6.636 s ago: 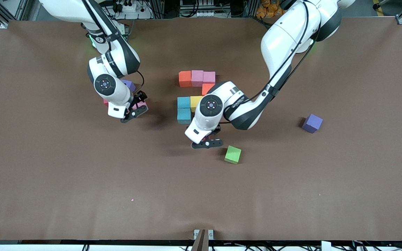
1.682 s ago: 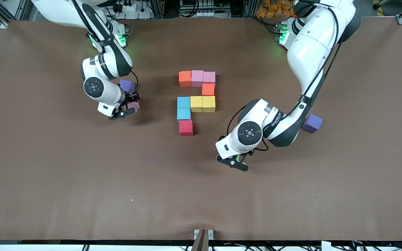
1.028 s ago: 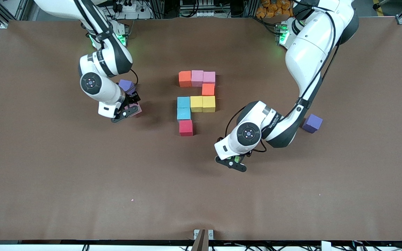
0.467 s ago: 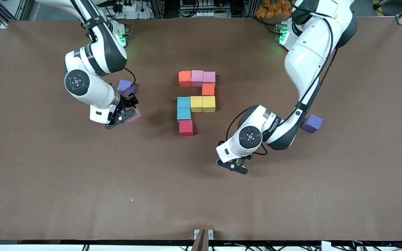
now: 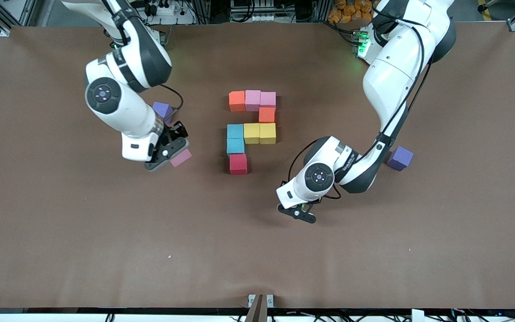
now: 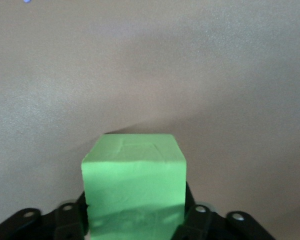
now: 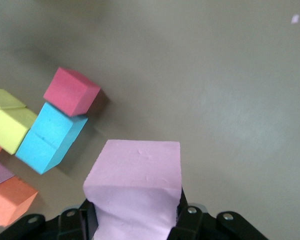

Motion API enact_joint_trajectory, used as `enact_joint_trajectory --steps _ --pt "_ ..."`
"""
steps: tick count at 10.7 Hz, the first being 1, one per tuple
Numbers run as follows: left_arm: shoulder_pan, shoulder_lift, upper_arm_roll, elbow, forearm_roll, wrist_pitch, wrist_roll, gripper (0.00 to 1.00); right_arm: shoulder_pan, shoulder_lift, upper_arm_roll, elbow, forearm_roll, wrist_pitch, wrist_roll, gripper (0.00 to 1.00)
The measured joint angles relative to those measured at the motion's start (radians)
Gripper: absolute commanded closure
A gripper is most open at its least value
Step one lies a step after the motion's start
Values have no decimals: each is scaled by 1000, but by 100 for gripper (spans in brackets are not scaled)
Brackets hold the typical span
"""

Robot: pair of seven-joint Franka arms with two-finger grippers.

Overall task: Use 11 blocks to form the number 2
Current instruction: 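Carry the light pink cube to the group while the left gripper lifts green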

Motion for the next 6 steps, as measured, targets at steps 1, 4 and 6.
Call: enact_joint_trajectory --steps 1,4,6 --pt "5 -1 1 3 0 1 0 75 15 41 0 53 -38 -13 1 84" --pt "35 -9 2 11 0 0 0 75 33 96 0 128 -73 -34 -4 83" --pt "70 -20 4 14 0 -17 0 75 67 111 1 151 -113 -36 -8 83"
